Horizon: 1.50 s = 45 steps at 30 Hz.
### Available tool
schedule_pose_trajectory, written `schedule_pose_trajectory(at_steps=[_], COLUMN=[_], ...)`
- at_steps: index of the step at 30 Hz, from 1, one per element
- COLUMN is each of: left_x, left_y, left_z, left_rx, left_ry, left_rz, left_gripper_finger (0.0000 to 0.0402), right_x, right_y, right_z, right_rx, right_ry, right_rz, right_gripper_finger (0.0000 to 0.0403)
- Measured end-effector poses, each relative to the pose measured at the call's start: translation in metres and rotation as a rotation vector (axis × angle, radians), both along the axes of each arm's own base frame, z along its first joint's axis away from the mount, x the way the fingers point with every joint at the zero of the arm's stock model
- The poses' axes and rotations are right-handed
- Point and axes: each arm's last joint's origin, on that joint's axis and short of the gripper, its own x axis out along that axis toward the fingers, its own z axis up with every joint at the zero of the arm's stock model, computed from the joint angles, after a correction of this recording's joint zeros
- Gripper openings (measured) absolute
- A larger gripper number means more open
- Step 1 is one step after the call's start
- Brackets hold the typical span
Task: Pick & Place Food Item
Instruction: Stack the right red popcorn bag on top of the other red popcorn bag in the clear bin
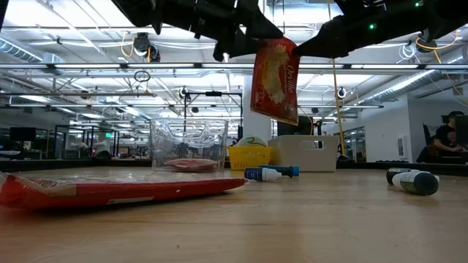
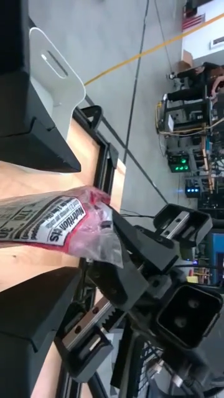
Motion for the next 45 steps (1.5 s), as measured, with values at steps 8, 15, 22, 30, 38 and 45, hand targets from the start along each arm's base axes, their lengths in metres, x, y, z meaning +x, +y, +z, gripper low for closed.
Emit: schedule_pose_trajectory(at_steps=[8, 15, 22, 30, 38, 45], left_x=[0.0, 0.0, -0.001, -0.01, -0.041, -0.085], left_y=[0.0, 0.005, 0.013, 0.02, 0.041, 0.064], left_z=[-0.001, -0.001, -0.001, 0.012, 0.043, 0.047], left_rx=[-0.004, -0.001, 0.003, 0.046, 0.087, 0.105], left_ry=[0.012, 0.013, 0.014, 0.003, 0.011, -0.036], left_rz=[0.0, 0.013, 0.031, 0.024, 0.072, 0.083], left_gripper_finger=[0.0199, 0.0105, 0.0011, 0.0005, 0.0004, 0.0003], right_x=[0.002, 0.002, 0.002, 0.001, -0.001, -0.001], right_y=[0.0, 0.0, 0.0, 0.0, 0.0, 0.0], right_z=[-0.002, -0.002, -0.002, 0.0, 0.002, 0.002], right_rx=[0.0, -0.009, -0.01, 0.035, 0.06, 0.069], right_ry=[0.007, 0.009, 0.011, -0.031, -0.05, -0.047], right_rz=[0.001, 0.001, 0.0, 0.001, 0.0, 0.0], right_gripper_finger=[0.0, 0.0, 0.0, 0.002, 0.0101, 0.0157])
